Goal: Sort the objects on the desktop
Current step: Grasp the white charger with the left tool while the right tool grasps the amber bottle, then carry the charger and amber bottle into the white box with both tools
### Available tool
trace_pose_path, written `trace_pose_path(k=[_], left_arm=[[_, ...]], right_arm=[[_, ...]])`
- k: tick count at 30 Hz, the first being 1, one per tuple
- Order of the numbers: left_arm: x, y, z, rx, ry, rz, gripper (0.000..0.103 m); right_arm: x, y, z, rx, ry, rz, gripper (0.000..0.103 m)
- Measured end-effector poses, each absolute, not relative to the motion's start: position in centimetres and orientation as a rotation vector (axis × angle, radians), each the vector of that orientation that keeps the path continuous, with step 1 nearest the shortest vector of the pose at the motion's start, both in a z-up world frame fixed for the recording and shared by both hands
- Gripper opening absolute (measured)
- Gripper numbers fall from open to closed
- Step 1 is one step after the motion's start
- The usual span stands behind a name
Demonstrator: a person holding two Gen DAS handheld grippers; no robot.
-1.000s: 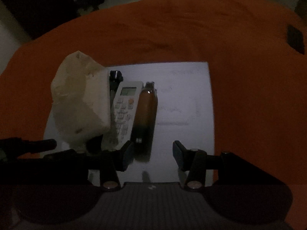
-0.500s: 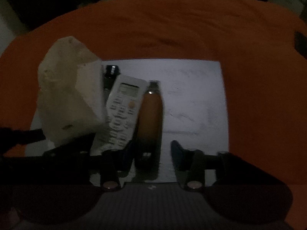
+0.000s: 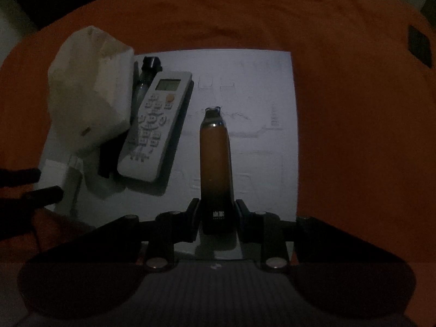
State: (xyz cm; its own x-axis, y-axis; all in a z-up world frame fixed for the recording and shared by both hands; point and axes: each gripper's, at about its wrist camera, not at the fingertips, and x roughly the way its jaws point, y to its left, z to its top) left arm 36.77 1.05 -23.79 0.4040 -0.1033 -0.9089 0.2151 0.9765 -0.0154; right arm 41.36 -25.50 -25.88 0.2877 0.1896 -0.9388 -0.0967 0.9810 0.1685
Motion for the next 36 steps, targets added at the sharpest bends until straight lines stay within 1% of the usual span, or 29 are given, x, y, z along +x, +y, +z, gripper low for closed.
trace_pose_path(k=[2, 3, 5, 6, 7, 8, 12, 15, 17, 18, 19, 20, 21, 29, 36], left_arm=[[36.8, 0.7, -23.6, 0.144, 1.120, -0.213, 0.049], [37.0, 0.4, -23.4, 0.166, 1.109, -0.219, 0.051], [37.4, -0.1, -23.4, 0.208, 1.092, -0.229, 0.061], [37.5, -0.4, -23.4, 0.224, 1.086, -0.229, 0.067], [37.7, -0.6, -23.6, 0.231, 1.089, -0.223, 0.068], [37.9, -0.7, -23.8, 0.230, 1.099, -0.214, 0.068], [38.4, -1.1, -24.8, 0.229, 1.163, -0.168, 0.068], [38.4, -1.3, -25.4, 0.234, 1.195, -0.136, 0.067], [38.6, -1.3, -25.4, 0.239, 1.183, -0.134, 0.067], [38.8, -1.2, -25.6, 0.226, 1.192, -0.135, 0.064], [39.0, -0.9, -25.8, 0.197, 1.214, -0.136, 0.055], [39.2, -0.7, -25.9, 0.171, 1.228, -0.137, 0.054], [39.2, -0.6, -25.9, 0.162, 1.228, -0.136, 0.053], [38.4, -0.4, -25.3, 0.165, 1.197, -0.149, 0.053], [38.1, -0.1, -23.0, 0.131, 1.163, -0.164, 0.053]], right_arm=[[41.7, -25.6, -25.7, 0.073, 1.264, 0.189, 0.031], [42.0, -25.7, -25.6, 0.063, 1.259, 0.182, 0.034], [42.3, -25.6, -25.1, 0.048, 1.243, 0.170, 0.049], [42.4, -25.6, -24.8, 0.043, 1.235, 0.169, 0.052], [42.5, -25.5, -24.5, 0.038, 1.227, 0.171, 0.056], [42.7, -25.5, -24.5, 0.029, 1.222, 0.167, 0.058], [43.3, -25.2, -24.9, 0.001, 1.231, 0.152, 0.058], [43.3, -24.8, -25.5, -0.009, 1.243, 0.157, 0.058], [43.1, -24.6, -25.9, -0.008, 1.246, 0.163, 0.054], [43.0, -24.5, -26.0, -0.012, 1.246, 0.165, 0.052], [43.0, -24.3, -26.1, -0.022, 1.245, 0.168, 0.044], [42.9, -24.1, -26.2, -0.040, 1.242, 0.170, 0.033], [42.8, -23.8, -26.2, -0.054, 1.239, 0.178, 0.029], [41.8, -22.9, -25.7, -0.073, 1.223, 0.179, 0.027], [40.5, -22.2, -23.0, -0.084, 1.172, 0.204, 0.027]])
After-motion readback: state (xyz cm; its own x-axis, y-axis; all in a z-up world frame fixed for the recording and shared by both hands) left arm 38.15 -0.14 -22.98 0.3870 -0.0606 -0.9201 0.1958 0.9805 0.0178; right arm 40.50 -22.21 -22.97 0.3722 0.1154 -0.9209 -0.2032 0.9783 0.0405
